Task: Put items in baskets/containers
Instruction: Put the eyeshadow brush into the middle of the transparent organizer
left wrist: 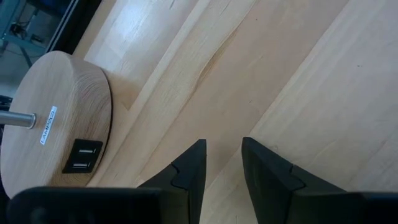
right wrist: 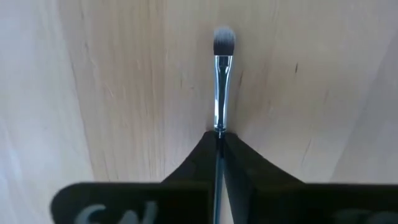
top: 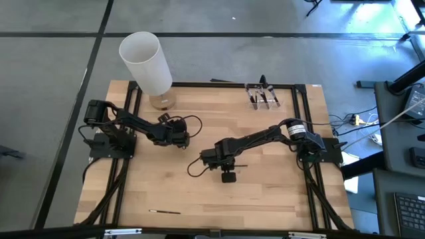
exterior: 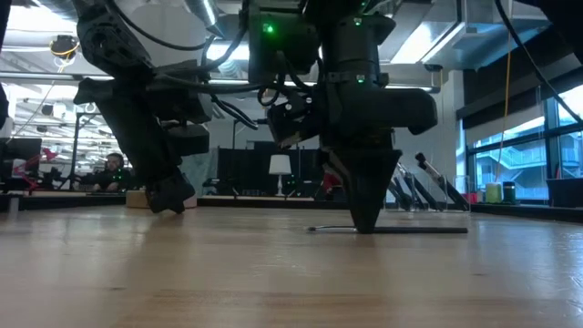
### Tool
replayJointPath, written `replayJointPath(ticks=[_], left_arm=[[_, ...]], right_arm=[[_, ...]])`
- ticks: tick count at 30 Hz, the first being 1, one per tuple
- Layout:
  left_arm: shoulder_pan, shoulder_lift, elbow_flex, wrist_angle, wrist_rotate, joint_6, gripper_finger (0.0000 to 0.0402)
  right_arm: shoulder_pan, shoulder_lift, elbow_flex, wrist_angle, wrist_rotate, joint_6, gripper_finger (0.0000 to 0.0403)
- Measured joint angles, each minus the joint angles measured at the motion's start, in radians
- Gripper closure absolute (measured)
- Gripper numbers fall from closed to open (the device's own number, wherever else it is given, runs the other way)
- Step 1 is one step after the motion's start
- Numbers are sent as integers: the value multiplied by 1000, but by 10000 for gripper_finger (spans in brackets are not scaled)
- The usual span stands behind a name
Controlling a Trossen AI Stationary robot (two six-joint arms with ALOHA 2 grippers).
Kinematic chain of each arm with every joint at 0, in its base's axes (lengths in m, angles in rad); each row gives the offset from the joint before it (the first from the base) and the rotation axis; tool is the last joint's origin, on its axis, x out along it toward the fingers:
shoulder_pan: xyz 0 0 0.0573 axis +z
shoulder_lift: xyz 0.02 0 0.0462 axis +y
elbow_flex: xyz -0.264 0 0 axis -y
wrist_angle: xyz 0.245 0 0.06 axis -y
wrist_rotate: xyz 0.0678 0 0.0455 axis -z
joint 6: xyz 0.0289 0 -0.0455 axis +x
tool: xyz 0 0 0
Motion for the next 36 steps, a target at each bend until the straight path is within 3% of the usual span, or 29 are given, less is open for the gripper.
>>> replayJointPath(ticks=[9,19,25,30,36], left_arm=[[0,0,0,-1,-1,14,300],[-19,1,0,-10,-6,15,300],[-21,0,0,-50,-8,-4,300],[-29,0,0,-70,-16,-19,300],[-61,2,-2,-95,-34,-44,300]], right_arm=[[1,7,137,-119,113,14,383],[-15,18,353,-123,91,69,382],[-19,-17,382,-176,118,101,380],[-42,-158,282,-234,255,184,372],[-139,-510,-73,-60,382,238,371]])
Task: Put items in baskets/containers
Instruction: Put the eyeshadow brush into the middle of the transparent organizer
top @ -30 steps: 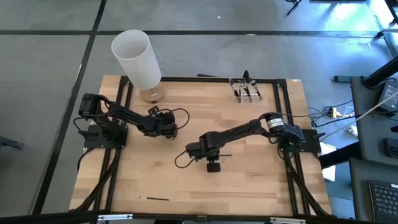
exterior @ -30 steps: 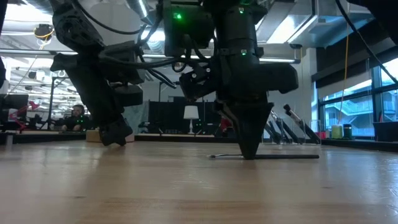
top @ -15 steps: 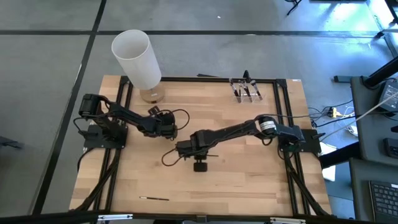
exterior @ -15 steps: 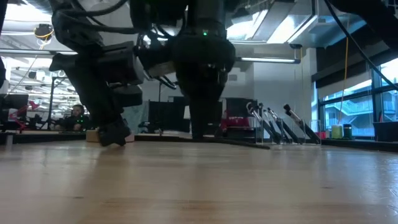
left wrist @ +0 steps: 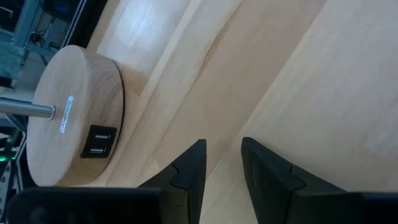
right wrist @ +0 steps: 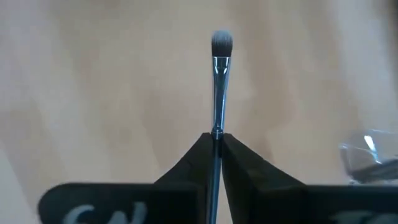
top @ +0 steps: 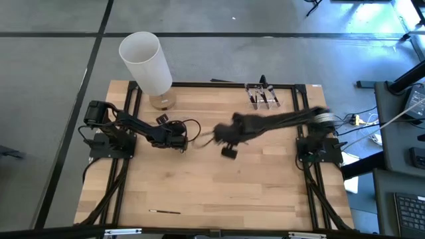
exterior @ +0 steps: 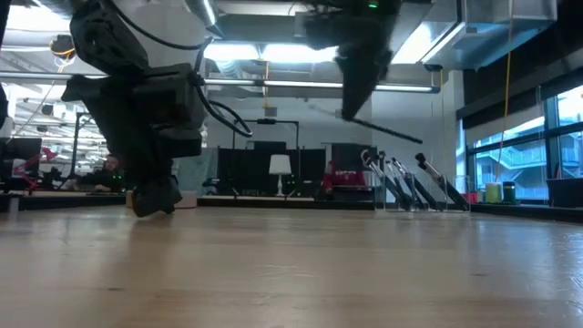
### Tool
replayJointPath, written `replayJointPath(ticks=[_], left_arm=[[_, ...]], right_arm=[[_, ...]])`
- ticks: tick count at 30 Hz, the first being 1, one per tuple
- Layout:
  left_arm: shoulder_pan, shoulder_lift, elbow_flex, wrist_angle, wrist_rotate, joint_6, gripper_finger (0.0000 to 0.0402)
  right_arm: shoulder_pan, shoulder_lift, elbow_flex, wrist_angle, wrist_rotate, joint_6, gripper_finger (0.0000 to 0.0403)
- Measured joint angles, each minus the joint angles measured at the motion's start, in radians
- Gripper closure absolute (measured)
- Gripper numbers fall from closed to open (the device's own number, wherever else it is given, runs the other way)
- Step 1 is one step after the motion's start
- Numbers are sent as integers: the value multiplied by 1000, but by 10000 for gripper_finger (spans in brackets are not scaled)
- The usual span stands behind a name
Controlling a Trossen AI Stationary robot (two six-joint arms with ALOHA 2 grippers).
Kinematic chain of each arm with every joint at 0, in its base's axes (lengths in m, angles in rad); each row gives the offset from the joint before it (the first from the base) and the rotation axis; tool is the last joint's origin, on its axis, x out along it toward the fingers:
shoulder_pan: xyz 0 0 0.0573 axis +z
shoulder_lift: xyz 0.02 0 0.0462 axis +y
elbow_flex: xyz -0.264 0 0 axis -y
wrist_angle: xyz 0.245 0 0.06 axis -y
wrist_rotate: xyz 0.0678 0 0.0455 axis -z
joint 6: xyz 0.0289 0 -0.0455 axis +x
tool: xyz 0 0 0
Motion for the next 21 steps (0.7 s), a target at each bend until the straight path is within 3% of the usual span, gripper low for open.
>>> replayJointPath(ticks=[5,9,11,15,21], left_arm=[[-6,1,-1,1,-11,-1,300],[0,1,-1,9,-17,-1,300],[4,1,-2,16,-22,-1,300],[18,0,-2,38,-22,19,300],[28,0,-1,41,-26,25,300]], right_arm=[[-179,-294,-322,263,63,-2,370],[-329,-440,-504,425,203,-74,370],[-390,-478,-574,521,251,-141,370],[-483,-507,-676,704,243,-230,370],[-560,-498,-758,806,283,-288,369]])
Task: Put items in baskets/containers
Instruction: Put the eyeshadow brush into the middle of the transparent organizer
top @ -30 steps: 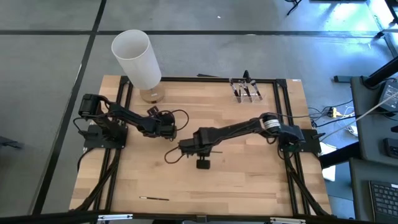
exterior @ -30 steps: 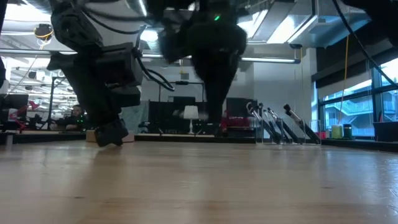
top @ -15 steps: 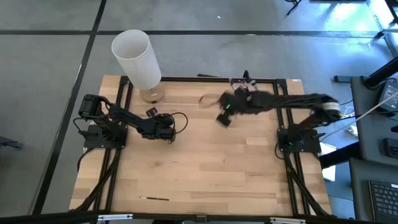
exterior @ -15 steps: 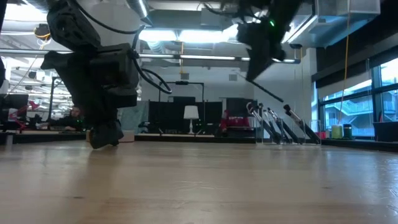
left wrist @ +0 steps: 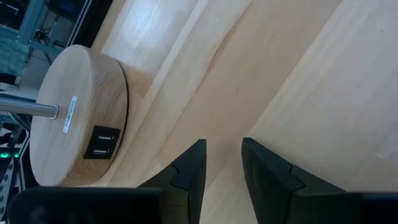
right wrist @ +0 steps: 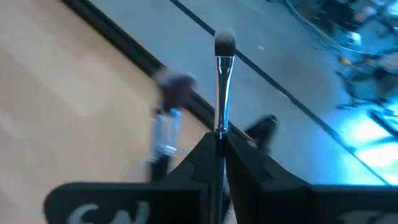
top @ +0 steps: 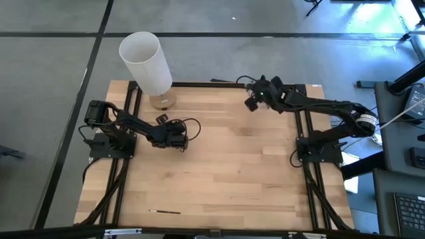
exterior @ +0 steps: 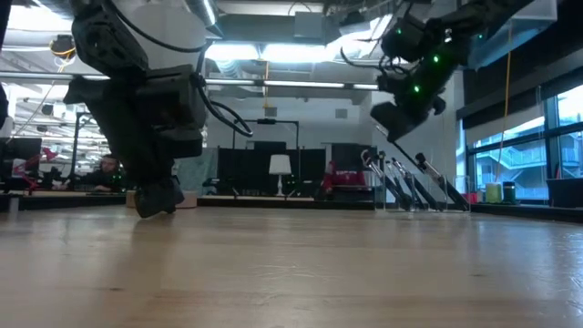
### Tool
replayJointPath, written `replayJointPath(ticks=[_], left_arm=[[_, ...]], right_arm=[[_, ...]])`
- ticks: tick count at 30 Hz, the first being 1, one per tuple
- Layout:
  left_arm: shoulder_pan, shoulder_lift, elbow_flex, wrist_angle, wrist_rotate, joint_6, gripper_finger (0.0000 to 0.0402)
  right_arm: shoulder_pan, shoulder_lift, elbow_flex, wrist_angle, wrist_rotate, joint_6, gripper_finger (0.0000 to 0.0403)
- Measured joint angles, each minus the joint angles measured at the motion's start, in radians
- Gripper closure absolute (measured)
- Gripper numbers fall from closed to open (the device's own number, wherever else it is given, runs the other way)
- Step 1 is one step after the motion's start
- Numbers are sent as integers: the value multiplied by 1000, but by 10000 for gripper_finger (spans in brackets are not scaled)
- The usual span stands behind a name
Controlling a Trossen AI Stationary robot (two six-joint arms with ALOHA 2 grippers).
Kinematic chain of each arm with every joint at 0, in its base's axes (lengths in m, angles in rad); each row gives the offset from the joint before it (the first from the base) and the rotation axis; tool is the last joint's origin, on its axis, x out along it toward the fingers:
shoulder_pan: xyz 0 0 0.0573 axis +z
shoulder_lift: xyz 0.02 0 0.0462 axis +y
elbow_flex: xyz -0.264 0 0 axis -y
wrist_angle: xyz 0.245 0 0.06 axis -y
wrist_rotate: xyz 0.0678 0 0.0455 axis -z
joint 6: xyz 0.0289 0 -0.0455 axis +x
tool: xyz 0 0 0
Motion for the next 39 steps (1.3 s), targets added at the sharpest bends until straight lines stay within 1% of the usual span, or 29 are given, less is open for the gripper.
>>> replayJointPath(ticks=[2,4,9,12,17,21,27,30,32,36,37,39], left_arm=[[0,0,0,0,1,0,300],[-1,0,0,-2,6,0,300],[-19,0,0,-5,2,-10,300],[-24,0,1,-5,1,-18,300],[-25,0,1,-8,2,-19,300],[-25,0,1,-8,3,-19,300],[-26,-1,1,-9,3,-19,300],[-26,-1,1,-9,3,-23,300],[-26,-1,1,-9,3,-24,300],[-26,-1,1,-10,3,-26,300],[-25,-1,1,-10,3,-25,300],[-25,-1,1,-10,3,-21,300]], right_arm=[[-20,0,-17,1,31,-11,369],[-37,0,-31,3,39,-13,369],[-49,0,-45,8,-29,-13,364],[-49,0,-45,10,-58,-8,344],[-49,0,-45,-5,-58,32,293],[-43,0,-45,-26,-52,50,268],[-43,0,-45,-43,-40,47,268],[-31,0,-45,-43,-58,66,272],[-10,0,-45,-40,-116,109,274],[57,0,-18,-23,-327,217,278],[81,0,-7,-16,-360,236,279],[137,0,13,-11,-384,256,279]])
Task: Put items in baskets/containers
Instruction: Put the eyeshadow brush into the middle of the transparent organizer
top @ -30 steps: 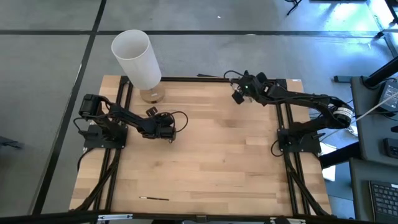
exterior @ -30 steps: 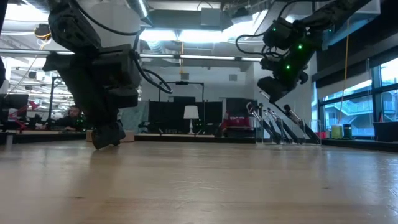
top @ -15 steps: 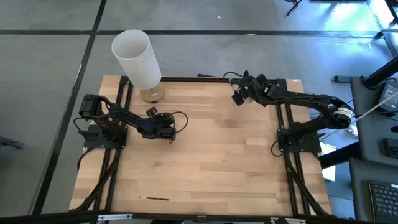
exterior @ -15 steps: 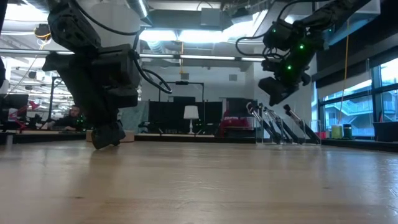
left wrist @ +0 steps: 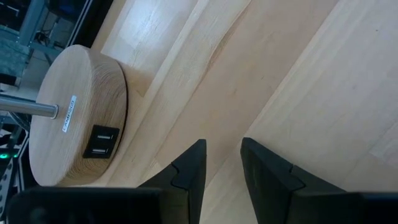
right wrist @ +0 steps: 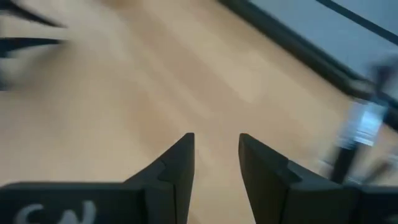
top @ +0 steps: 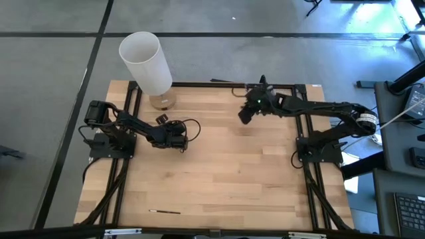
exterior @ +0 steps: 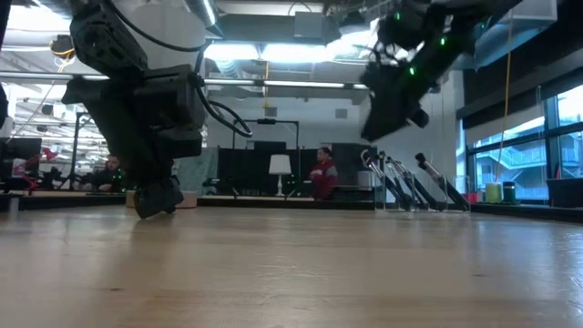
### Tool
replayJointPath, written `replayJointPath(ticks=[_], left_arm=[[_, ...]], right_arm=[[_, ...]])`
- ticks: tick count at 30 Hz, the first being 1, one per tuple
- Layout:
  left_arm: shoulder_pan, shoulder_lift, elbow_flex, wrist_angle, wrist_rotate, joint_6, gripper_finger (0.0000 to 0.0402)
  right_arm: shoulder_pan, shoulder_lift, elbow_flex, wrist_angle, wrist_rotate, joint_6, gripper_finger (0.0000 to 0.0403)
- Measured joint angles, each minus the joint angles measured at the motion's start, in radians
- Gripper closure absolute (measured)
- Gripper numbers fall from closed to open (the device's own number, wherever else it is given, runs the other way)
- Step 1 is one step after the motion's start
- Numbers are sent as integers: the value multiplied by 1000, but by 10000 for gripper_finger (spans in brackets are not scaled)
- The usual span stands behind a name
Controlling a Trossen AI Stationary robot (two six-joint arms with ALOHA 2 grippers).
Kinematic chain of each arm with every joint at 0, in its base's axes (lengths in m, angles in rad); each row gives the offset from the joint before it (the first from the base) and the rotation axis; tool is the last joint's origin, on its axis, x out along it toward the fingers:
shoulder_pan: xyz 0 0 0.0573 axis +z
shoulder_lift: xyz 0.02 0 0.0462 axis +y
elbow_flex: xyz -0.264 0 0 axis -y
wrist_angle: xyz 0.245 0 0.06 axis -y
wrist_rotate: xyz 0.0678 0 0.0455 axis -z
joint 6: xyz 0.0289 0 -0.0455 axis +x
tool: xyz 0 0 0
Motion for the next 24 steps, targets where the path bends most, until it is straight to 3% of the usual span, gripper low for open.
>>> replayJointPath(ticks=[6,15,20,24], left_arm=[[-14,-8,11,-11,5,29,300],[-193,-168,81,-64,50,240,300],[-320,-272,87,-88,346,330,300],[-433,-345,87,-91,628,142,300]], right_arm=[[152,0,24,64,-6,26,279],[273,0,24,86,6,109,279],[319,0,24,109,81,130,279],[370,20,24,110,152,143,279]])
